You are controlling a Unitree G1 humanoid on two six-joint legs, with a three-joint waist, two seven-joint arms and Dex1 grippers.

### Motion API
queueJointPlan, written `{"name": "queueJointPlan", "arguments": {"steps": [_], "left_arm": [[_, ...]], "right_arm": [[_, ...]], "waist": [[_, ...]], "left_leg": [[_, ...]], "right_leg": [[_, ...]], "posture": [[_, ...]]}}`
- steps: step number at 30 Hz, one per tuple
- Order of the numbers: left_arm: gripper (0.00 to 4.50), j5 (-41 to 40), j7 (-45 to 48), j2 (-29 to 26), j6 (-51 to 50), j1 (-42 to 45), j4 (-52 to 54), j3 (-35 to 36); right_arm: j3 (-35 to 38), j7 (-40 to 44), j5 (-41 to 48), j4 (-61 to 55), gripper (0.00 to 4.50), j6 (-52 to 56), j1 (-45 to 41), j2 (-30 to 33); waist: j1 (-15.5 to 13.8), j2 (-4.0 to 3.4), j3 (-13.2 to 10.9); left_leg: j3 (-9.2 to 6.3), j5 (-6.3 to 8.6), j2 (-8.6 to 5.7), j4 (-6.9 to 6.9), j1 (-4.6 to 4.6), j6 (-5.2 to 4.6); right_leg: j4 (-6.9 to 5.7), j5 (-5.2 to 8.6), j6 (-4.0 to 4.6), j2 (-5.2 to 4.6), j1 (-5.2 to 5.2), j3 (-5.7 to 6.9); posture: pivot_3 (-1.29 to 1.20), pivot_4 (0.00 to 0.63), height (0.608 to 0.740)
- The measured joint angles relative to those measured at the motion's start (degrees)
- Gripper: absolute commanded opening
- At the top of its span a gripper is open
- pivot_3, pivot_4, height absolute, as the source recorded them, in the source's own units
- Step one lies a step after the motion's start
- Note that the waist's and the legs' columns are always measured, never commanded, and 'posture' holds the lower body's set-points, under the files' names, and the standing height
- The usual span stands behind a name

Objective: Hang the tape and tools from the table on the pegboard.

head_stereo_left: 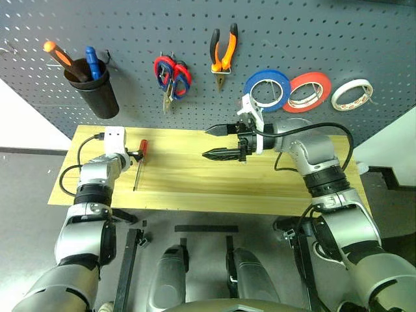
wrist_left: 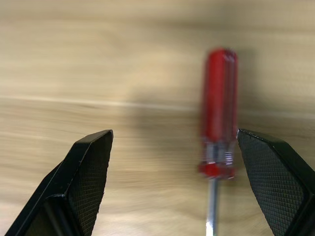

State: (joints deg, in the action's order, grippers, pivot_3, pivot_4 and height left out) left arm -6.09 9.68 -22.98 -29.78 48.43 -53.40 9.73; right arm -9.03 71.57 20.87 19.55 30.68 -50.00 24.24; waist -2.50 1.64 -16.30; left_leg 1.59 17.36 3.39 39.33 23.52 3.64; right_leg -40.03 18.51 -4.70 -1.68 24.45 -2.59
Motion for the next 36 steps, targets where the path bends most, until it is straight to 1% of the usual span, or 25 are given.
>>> {"name": "queueJointPlan", "arguments": {"steps": [4,7,12,15,17,22,23,24,32,36], "left_arm": [[4.23,0.7,-1.0,1.2,3.2,4.5,-7.0,0.0],[4.23,0.9,-3.1,1.3,4.5,5.8,-10.5,0.2],[4.23,1.3,-8.8,1.0,3.0,7.8,-13.2,0.3],[3.64,1.6,-10.9,1.0,2.8,7.8,-13.3,0.6],[3.02,1.6,-11.6,0.7,2.7,7.5,-13.3,0.9],[1.29,1.4,-13.6,0.4,1.8,7.1,-13.3,2.5],[1.0,1.3,-13.9,0.3,1.6,7.0,-13.1,2.6],[0.85,1.3,-14.0,0.2,1.4,6.8,-12.9,2.8],[0.85,0.4,-14.1,-0.4,-1.0,4.8,-9.4,3.7],[0.85,-0.7,-13.2,-0.6,-5.8,2.5,-3.8,4.5]], "right_arm": [[1.3,-0.8,0.9,-5.8,4.5,3.5,4.9,3.5],[1.3,-1.0,1.9,-9.3,4.5,5.7,7.9,5.0],[1.8,-1.4,2.6,-11.6,4.5,7.4,9.1,7.6],[2.5,-1.4,2.7,-11.7,4.5,7.6,9.1,8.3],[2.5,-1.4,2.7,-11.6,4.5,7.5,9.1,8.3],[2.5,-0.2,2.8,-11.4,4.5,6.6,8.2,8.3],[2.5,0.3,2.8,-11.4,4.5,6.4,7.8,8.3],[2.5,0.8,2.8,-11.2,4.5,6.0,7.3,8.3],[1.3,5.4,1.8,-7.2,4.5,0.7,3.9,8.3],[0.5,7.6,0.7,-4.8,4.5,-2.7,2.1,8.3]], "waist": [[0.6,0.1,-0.7],[1.9,0.1,-1.1],[3.7,0.08,-1.2],[3.9,0.08,-1.2],[4.0,0.06,-1.2],[3.7,0.05,-1.2],[3.7,0.05,-1.2],[3.7,0.05,-1.2],[3.7,0.05,-1.2],[3.7,0.04,-1.2]], "left_leg": [[-0.01,0.01,0.02,-0.04,0.01,-0.02],[0.01,0.01,0.03,-0.04,0.01,-0.01],[0.03,0.01,0.07,-0.01,-0.09,-0.01],[0.05,0.0,0.16,-0.02,-0.14,0.0],[0.07,-0.01,0.19,-0.02,-0.15,0.02],[0.13,-0.02,0.16,-0.01,-0.15,0.04],[0.13,-0.02,0.15,-0.01,-0.15,0.04],[0.12,-0.02,0.15,-0.01,-0.15,0.04],[0.13,-0.03,0.17,-0.02,-0.16,0.05],[0.14,-0.05,0.19,-0.02,-0.15,0.09]], "right_leg": [[0.03,0.0,0.0,-0.03,0.02,0.02],[0.04,0.0,-0.01,-0.06,0.03,0.02],[0.03,0.0,-0.01,-0.05,0.03,0.01],[0.0,0.0,-0.01,0.02,0.02,0.01],[0.0,0.0,-0.01,0.03,0.02,0.01],[0.02,0.0,-0.01,-0.03,0.02,0.0],[0.02,0.0,-0.01,-0.04,0.02,0.0],[0.02,0.0,-0.01,-0.04,0.02,0.0],[0.02,0.0,-0.01,-0.04,0.02,0.0],[0.02,0.0,-0.01,-0.06,0.02,0.0]], "posture": [[0.04,0.354,0.74],[0.02,0.356,0.74],[0.01,0.355,0.74],[0.01,0.351,0.74],[0.01,0.348,0.74],[0.02,0.341,0.74],[0.02,0.339,0.74],[0.02,0.338,0.74],[0.03,0.317,0.74],[0.04,0.306,0.74]]}}
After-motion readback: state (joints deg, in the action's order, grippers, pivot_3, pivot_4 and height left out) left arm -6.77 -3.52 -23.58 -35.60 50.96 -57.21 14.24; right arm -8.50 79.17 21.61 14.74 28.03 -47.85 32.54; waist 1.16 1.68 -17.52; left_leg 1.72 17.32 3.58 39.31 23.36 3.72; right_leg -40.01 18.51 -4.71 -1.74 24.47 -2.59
